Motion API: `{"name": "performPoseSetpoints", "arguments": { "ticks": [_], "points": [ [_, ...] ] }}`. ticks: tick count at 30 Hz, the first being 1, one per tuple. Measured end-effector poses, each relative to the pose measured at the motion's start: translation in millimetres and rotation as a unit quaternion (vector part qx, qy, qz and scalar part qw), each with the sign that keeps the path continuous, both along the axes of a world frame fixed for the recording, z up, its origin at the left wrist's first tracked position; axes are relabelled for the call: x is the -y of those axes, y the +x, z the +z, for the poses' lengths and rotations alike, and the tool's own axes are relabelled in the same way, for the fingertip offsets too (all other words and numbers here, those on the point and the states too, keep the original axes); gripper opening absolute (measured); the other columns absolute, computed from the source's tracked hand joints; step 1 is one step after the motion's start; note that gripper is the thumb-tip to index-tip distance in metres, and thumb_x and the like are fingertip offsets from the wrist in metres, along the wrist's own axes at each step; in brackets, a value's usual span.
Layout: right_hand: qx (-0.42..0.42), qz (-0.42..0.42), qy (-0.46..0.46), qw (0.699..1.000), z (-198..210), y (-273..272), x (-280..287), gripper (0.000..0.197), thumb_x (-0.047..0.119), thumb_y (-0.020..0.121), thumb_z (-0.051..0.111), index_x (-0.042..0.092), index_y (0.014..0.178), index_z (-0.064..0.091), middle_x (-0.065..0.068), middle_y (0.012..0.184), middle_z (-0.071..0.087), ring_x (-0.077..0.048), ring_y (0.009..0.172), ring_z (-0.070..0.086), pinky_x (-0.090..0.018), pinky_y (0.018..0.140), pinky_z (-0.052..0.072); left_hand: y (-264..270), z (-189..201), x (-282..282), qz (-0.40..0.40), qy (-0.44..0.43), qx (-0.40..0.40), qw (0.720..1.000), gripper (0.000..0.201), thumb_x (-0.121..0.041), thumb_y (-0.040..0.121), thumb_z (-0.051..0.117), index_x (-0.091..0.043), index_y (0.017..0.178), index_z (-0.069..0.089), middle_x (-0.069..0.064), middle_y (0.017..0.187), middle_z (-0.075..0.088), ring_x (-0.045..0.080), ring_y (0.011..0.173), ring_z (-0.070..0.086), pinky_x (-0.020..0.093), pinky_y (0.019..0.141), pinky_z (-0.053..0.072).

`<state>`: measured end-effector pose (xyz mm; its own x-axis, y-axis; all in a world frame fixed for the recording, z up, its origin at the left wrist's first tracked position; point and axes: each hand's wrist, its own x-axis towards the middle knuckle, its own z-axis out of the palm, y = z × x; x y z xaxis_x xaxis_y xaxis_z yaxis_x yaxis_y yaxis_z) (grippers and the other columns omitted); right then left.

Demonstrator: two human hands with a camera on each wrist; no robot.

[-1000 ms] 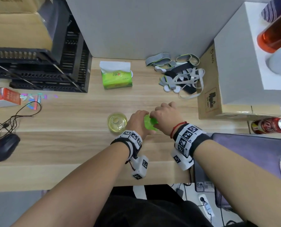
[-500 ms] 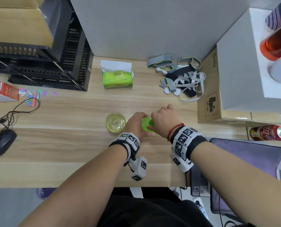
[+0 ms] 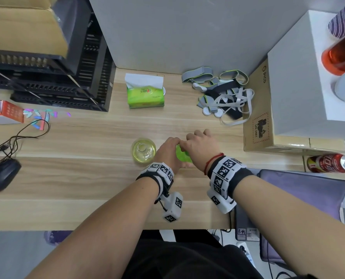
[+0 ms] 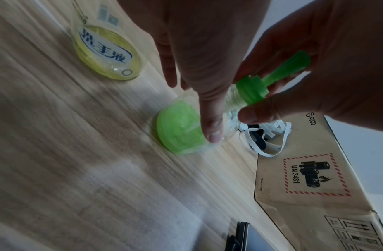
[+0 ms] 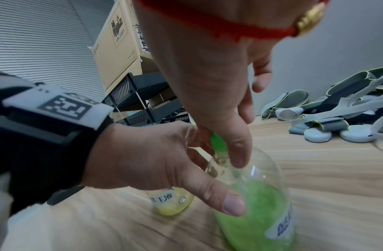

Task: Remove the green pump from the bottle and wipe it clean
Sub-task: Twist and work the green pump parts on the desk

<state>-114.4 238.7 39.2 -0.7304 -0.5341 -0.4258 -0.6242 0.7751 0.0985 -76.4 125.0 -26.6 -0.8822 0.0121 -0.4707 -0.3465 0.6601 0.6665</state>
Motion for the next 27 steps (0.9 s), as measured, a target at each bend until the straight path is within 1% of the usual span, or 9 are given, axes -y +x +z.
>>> {"name": "performPoseSetpoints", "arguments": {
  "ticks": [3, 6, 10, 12, 16, 20, 22, 25, 27],
  "points": [
    [-0.037, 0.001, -0.005, 0.999, -4.0, 4.3, -4.9, 0.021, 0.013, 0.061, 0.081, 0.024, 0.075, 0.070, 0.002, 0.067, 0.062, -0.025, 0.067, 0.060, -0.037, 0.065, 0.041, 0.1, -2.4, 0.2, 0.003, 0.006, 0.001, 1.000, 0.058, -0.035, 0.060, 0.090, -0.020, 0.105, 0.056, -0.007, 0.109, 0.053, 0.012, 0.089, 0.050, 0.026, 0.076, 0.038],
    [-0.048, -0.004, -0.030, 0.998, -7.1, 5.1, -8.9, 0.028, 0.018, 0.055, 0.086, 0.019, 0.077, 0.069, -0.002, 0.064, 0.063, -0.027, 0.063, 0.061, -0.037, 0.064, 0.043, -0.8, -2.7, 0.3, 0.000, 0.006, -0.005, 1.000, 0.063, -0.035, 0.059, 0.090, -0.021, 0.110, 0.055, -0.012, 0.105, 0.047, 0.011, 0.089, 0.049, 0.026, 0.076, 0.038],
    [-0.004, -0.038, 0.011, 0.999, -0.2, -2.2, -6.2, 0.043, 0.052, 0.077, 0.069, 0.015, 0.100, 0.063, -0.004, 0.093, 0.069, -0.028, 0.092, 0.062, -0.040, 0.084, 0.040, 0.0, -6.4, 1.7, 0.000, 0.010, -0.013, 1.000, 0.073, -0.034, 0.058, 0.092, -0.020, 0.120, 0.056, -0.005, 0.116, 0.055, 0.013, 0.095, 0.055, 0.026, 0.080, 0.041],
    [0.002, -0.045, -0.004, 0.999, -0.6, -4.2, -7.6, 0.050, 0.056, 0.078, 0.065, 0.017, 0.109, 0.060, -0.003, 0.101, 0.067, -0.028, 0.099, 0.060, -0.041, 0.087, 0.039, 0.5, -8.3, 1.5, 0.001, 0.005, -0.018, 1.000, 0.072, -0.031, 0.059, 0.092, -0.019, 0.120, 0.056, -0.002, 0.118, 0.057, 0.018, 0.101, 0.060, 0.027, 0.082, 0.044],
    [-0.003, -0.031, -0.012, 0.999, -3.0, -4.7, -12.7, 0.037, 0.039, 0.082, 0.063, 0.020, 0.112, 0.055, -0.001, 0.101, 0.067, -0.026, 0.095, 0.061, -0.038, 0.080, 0.040, -0.2, -7.4, 2.1, -0.002, 0.011, -0.011, 1.000, 0.078, -0.037, 0.055, 0.092, -0.018, 0.121, 0.055, -0.003, 0.120, 0.055, 0.016, 0.102, 0.058, 0.025, 0.081, 0.041],
    [-0.004, -0.063, 0.020, 0.998, 1.5, -4.8, -6.3, 0.042, 0.053, 0.087, 0.055, 0.013, 0.098, 0.061, -0.006, 0.094, 0.068, -0.028, 0.091, 0.062, -0.036, 0.073, 0.039, 0.1, -8.6, 2.5, 0.002, 0.014, -0.010, 1.000, 0.081, -0.038, 0.054, 0.093, -0.019, 0.123, 0.055, -0.002, 0.122, 0.056, 0.018, 0.105, 0.058, 0.027, 0.083, 0.043],
    [0.003, -0.081, 0.010, 0.997, 2.4, -3.8, -4.6, 0.044, 0.054, 0.085, 0.057, 0.014, 0.102, 0.059, -0.006, 0.094, 0.066, -0.028, 0.091, 0.062, -0.035, 0.069, 0.038, -0.3, -8.6, 2.4, 0.002, 0.012, -0.012, 1.000, 0.079, -0.033, 0.055, 0.093, -0.018, 0.124, 0.056, -0.001, 0.121, 0.056, 0.019, 0.106, 0.059, 0.029, 0.084, 0.046],
    [0.013, -0.070, 0.014, 0.997, 2.5, -2.4, -2.2, 0.033, 0.030, 0.084, 0.060, 0.014, 0.111, 0.051, -0.005, 0.100, 0.065, -0.028, 0.090, 0.062, -0.033, 0.066, 0.036, -1.3, -8.7, 2.9, -0.001, 0.017, -0.017, 1.000, 0.074, -0.026, 0.056, 0.091, -0.016, 0.121, 0.057, 0.001, 0.119, 0.057, 0.020, 0.103, 0.060, 0.028, 0.083, 0.045],
    [0.020, -0.078, 0.038, 0.996, 3.3, -2.6, 2.9, 0.027, 0.032, 0.090, 0.054, 0.012, 0.109, 0.057, -0.006, 0.100, 0.065, -0.027, 0.090, 0.063, -0.032, 0.065, 0.038, -1.1, -9.5, 3.4, 0.003, 0.021, -0.019, 1.000, 0.070, -0.025, 0.056, 0.091, -0.017, 0.118, 0.058, 0.001, 0.117, 0.057, 0.021, 0.101, 0.060, 0.029, 0.082, 0.045]
  ]
}}
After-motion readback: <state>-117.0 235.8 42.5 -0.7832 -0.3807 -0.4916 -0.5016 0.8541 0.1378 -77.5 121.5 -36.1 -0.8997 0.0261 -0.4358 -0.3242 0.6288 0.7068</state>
